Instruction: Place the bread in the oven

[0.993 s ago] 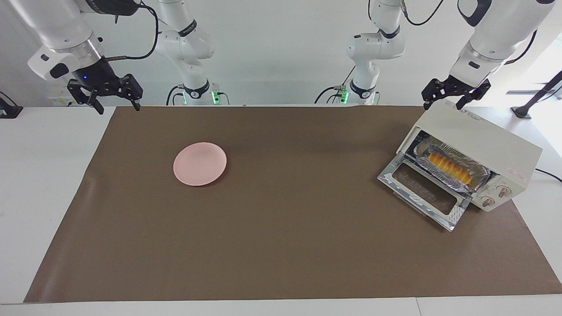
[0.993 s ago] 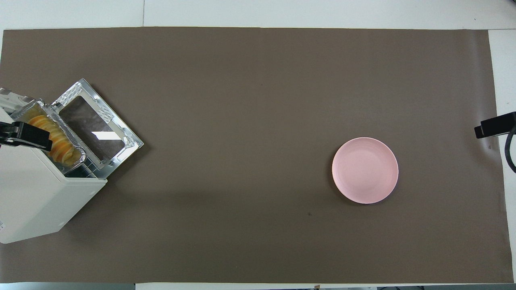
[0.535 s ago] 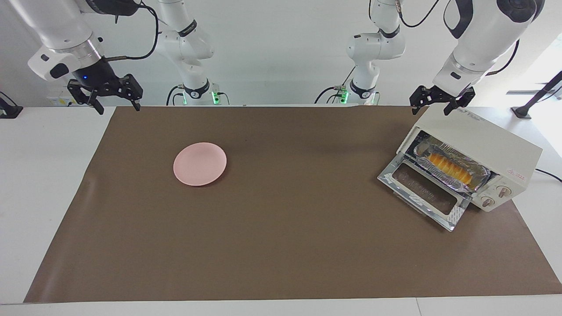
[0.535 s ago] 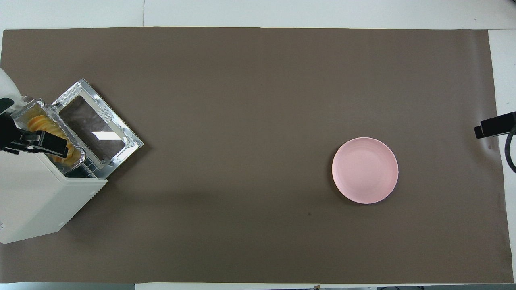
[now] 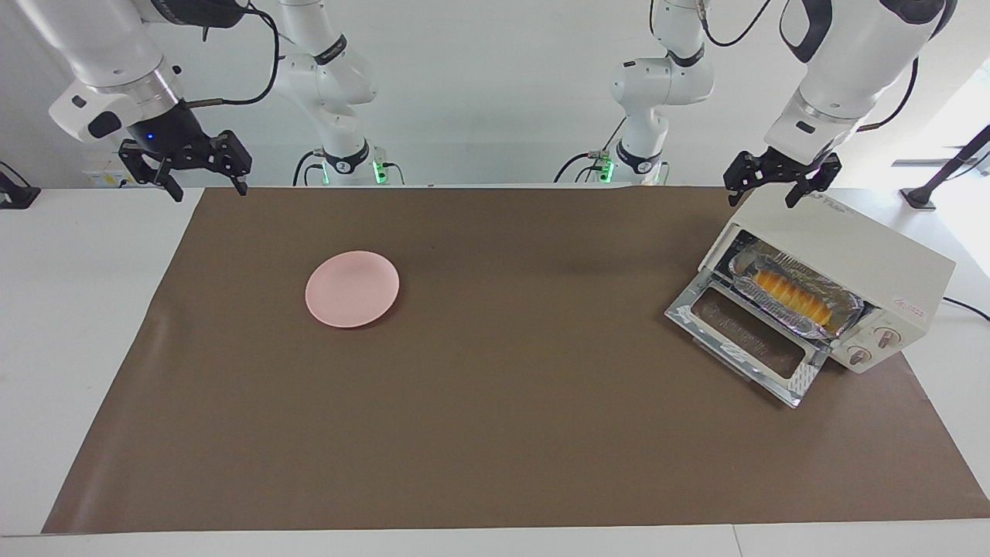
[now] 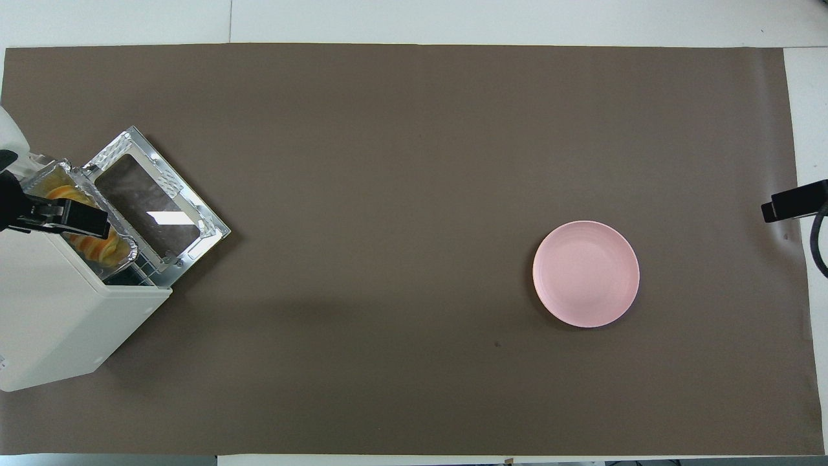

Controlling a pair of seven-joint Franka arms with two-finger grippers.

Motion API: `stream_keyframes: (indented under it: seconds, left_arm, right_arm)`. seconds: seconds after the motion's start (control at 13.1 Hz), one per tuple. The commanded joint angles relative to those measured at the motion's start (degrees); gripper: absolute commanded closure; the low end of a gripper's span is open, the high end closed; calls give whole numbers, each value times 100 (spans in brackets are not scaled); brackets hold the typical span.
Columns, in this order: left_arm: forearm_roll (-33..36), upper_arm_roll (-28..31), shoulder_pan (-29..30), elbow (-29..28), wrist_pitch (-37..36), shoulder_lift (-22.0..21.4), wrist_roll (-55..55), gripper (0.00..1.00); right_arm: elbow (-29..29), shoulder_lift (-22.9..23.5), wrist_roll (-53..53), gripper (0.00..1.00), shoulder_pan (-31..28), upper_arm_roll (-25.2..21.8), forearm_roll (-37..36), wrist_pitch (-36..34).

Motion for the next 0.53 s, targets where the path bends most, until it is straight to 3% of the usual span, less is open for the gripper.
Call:
stream_keyframes:
  seconds: [0.0,0.46]
  left_arm:
    - [-64,49,-11,-181,157,-126,18,0]
    - [-64,49,7,-199,166,-126,35,0]
  right_arm:
    - [-189,-170,-111,0,-64,49,-40,19]
    - [-189,-170,-119,0,-64,49,-40,19]
